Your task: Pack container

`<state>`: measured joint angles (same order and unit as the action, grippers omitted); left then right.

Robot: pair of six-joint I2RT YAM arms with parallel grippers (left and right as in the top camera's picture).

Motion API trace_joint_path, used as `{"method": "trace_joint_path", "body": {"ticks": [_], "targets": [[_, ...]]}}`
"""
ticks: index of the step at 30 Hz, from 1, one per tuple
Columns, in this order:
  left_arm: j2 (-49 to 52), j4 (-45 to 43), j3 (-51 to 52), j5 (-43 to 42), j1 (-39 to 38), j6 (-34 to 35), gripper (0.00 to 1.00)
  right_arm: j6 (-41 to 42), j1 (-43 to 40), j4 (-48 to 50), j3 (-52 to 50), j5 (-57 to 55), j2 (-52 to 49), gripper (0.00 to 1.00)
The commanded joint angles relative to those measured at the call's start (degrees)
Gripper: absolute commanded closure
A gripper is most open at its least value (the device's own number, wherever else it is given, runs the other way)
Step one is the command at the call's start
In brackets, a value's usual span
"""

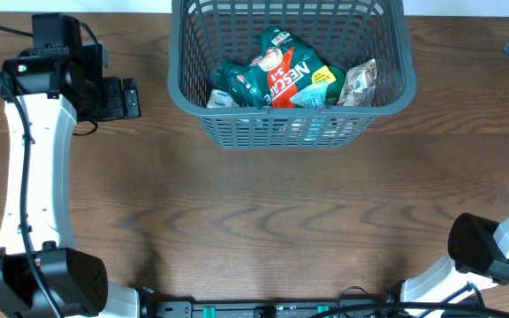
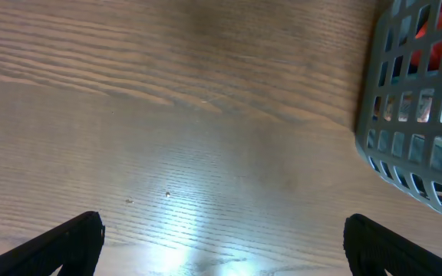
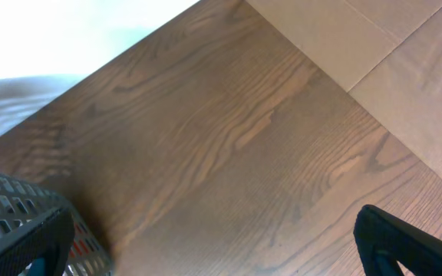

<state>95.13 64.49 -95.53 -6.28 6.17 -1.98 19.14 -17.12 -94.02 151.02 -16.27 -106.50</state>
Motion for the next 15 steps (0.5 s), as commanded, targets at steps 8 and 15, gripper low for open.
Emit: {"method": "trace_joint_path", "body": {"ticks": [8, 15], "targets": [[-8.7, -2.2, 0.1, 0.9, 0.0, -0.8, 0.01, 1.0, 0.0, -0.1, 0.0, -0.2, -0.3, 0.01], [-25.2, -18.8, 1.7, 0.7, -0.2, 0.3, 0.02, 1.0, 0.0, -0.1, 0.0, -0.2, -0.3, 0.01]]}}
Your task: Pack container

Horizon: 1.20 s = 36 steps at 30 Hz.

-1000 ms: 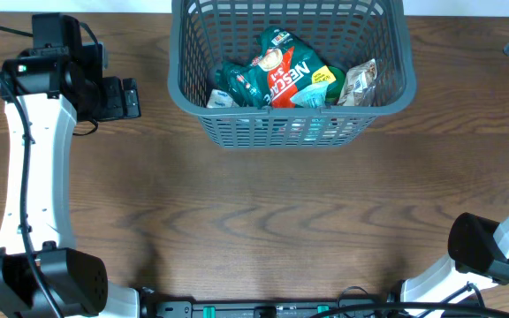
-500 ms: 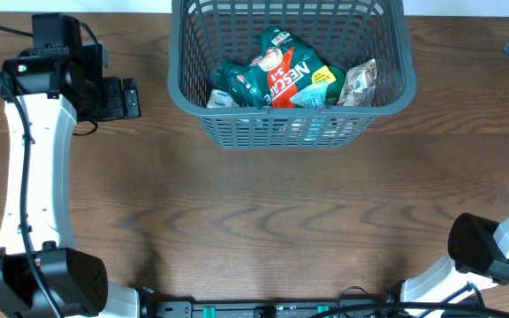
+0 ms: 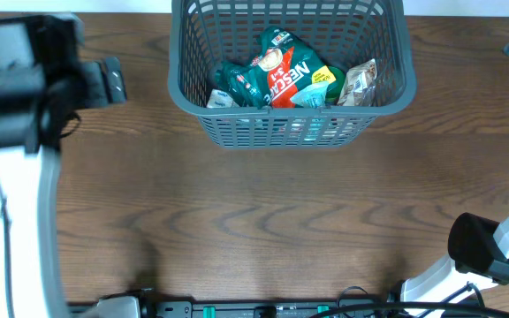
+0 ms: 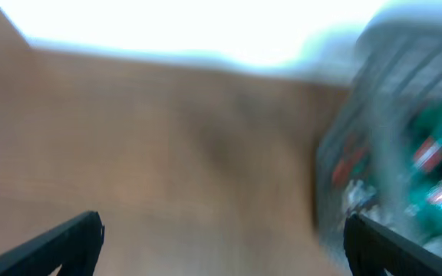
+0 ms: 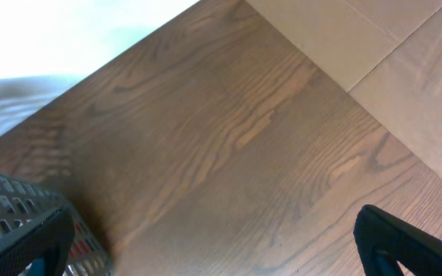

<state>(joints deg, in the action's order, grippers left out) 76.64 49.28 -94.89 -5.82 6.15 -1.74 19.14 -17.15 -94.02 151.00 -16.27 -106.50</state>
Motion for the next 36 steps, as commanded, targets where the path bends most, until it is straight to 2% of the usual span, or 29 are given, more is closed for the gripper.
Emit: {"method": "trace_joint_path", "body": {"ticks": [1, 5, 10, 16, 22, 28, 36], "targets": [[-9.0, -6.1, 1.8, 0.2, -0.1, 0.0, 0.01, 1.0, 0.0, -0.1, 0.1, -0.2, -0.3, 0.01], [-19.3, -15.8, 8.3, 0.3, -0.1, 0.0, 0.01, 1.0, 0.0, -0.1, 0.1, -0.2, -0.3, 0.01], [-32.3, -23.8, 21.2, 0.2, -0.1, 0.1, 0.01, 1.0, 0.0, -0.1, 0.1, -0.2, -0.3, 0.01], [-46.5, -26.1, 38.3, 0.2, -0.1, 0.2, 0.02, 1.0, 0.0, -0.1, 0.1, -0.2, -0.3, 0.01], [-58.7, -30.4, 57.1, 0.2, -0.1, 5.6, 0.01, 1.0, 0.0, -0.1, 0.1, -0.2, -0.3, 0.01], [-67.0, -39.2, 72.4, -1.2, -0.1, 7.0, 0.01, 1.0, 0.0, -0.1, 0.1, -0.2, -0.3, 0.01], [-70.5, -42.2, 81.4, -1.7, -0.1, 8.3, 0.01, 1.0, 0.0, -0.1, 0.1, -0.2, -0.3, 0.01]]}}
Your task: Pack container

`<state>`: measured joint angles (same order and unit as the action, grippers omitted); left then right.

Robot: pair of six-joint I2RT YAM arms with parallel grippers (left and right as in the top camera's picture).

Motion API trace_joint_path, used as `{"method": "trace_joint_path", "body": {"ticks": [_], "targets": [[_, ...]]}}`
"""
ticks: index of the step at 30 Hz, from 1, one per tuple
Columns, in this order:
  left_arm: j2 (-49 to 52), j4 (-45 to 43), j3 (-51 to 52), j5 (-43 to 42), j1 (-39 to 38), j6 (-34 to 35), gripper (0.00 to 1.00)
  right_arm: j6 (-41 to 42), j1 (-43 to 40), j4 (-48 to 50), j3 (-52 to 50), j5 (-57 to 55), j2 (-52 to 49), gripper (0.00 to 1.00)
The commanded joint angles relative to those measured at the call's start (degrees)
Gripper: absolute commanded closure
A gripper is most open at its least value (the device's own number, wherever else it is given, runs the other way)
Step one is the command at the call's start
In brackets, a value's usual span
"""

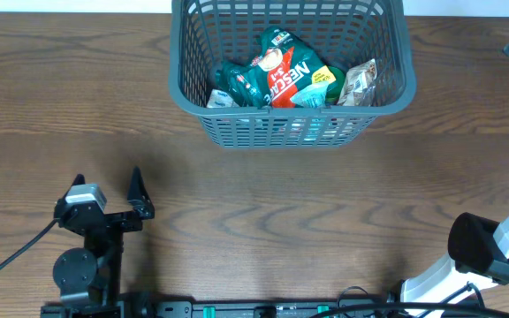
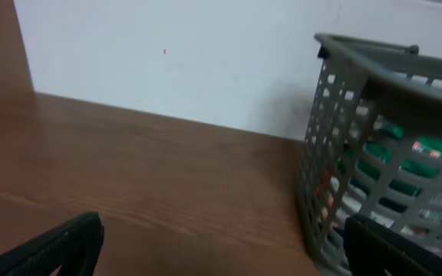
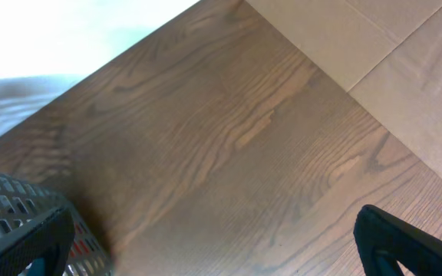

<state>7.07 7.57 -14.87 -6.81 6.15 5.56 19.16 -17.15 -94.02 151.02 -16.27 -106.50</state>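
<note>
A grey mesh basket (image 1: 290,124) stands at the table's far middle, holding snack packets, among them a red and green Nescafe bag (image 1: 283,72). The left wrist view shows the basket (image 2: 394,165) to its right. My left gripper (image 1: 107,190) sits low near the front left edge, open and empty, pointing toward the far side. Only a tip of the right gripper shows at the far right edge of the overhead view; the right wrist view shows its fingers (image 3: 405,249) spread wide over bare wood, open, with the basket's corner (image 3: 21,218) at lower left.
Brown wooden table (image 1: 263,212) with a white wall behind it. The right arm's base (image 1: 484,252) sits at the front right corner. A cable (image 1: 11,256) trails from the left arm at the front left. Tan floor panels (image 3: 405,69) lie beyond the table's right edge.
The left arm has moved from the far left of the table, beside the basket, to a folded position at the front left edge. Its gripper stays open. The right arm has not moved.
The left gripper was open beside the basket's left wall, low over the table. Then it was higher and further back, blurred in motion. Now it rests at the front left, empty. The basket's contents and the right arm stayed the same throughout.
</note>
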Motion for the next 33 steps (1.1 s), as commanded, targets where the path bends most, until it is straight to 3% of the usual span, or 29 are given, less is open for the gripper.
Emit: {"method": "trace_joint_path", "body": {"ticks": [1, 28, 33], "targets": [[-1.0, -0.5, 2.0, -0.7, -0.1, 1.0, 0.01, 1.0, 0.0, -0.1, 0.0, -0.2, -0.3, 0.01], [-5.1, -2.6, 13.9, -0.7, -0.1, 0.5, 0.01, 1.0, 0.0, -0.1, 0.0, -0.2, -0.3, 0.01], [-5.2, -3.4, 14.2, -0.7, -0.1, -6.6, 0.01, 1.0, 0.0, -0.1, 0.0, -0.2, -0.3, 0.01]]}}
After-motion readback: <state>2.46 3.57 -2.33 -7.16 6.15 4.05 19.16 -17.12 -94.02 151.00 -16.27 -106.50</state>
